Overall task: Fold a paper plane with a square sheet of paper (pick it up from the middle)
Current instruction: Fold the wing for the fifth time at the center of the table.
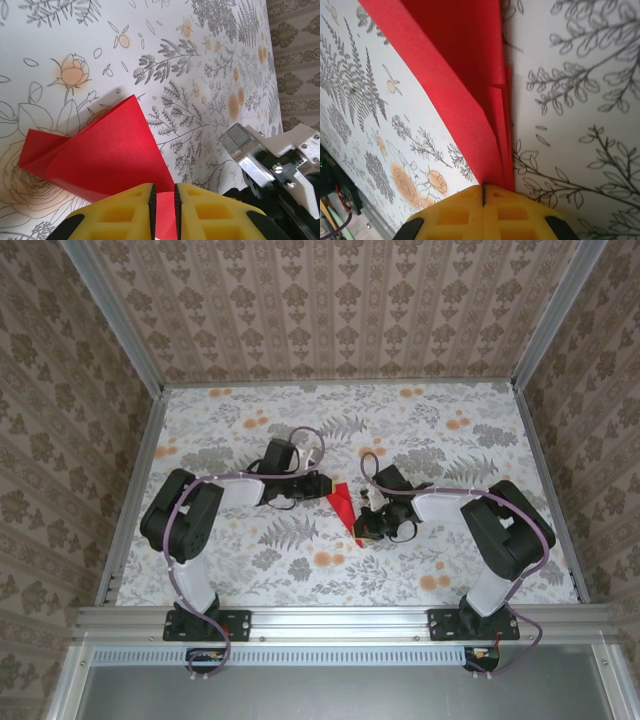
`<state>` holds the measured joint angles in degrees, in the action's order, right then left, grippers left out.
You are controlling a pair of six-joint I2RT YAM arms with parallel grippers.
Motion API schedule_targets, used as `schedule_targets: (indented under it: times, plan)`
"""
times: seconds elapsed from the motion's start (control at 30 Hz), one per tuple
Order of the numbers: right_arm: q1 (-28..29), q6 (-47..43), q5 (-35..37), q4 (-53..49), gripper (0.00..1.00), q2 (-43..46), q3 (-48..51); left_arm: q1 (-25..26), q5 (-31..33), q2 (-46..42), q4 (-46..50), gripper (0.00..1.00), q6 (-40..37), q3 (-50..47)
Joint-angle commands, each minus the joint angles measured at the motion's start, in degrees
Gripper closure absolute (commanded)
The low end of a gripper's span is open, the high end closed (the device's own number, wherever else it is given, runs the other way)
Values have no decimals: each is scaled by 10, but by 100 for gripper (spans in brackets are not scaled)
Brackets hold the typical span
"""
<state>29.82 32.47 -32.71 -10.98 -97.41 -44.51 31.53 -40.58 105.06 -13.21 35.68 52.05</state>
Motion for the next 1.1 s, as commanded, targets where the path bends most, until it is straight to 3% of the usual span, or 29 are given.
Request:
schedule_targets:
  times: [0.0, 0.6, 0.83, 1.07]
  plan:
    - [-1, -14, -4, -61, 96, 0, 14, 10, -13, 20, -25, 80, -19, -3]
    - [-15, -13, -3, -53, 95, -3, 24, 7, 32, 61, -19, 82, -20, 11]
    - [-17, 17, 3, -37, 95, -5, 28, 23, 22, -8, -34, 80, -22, -12]
    - [-22, 61, 10, -10, 96, -5, 42, 71, 78, -65, -78, 79, 9, -80]
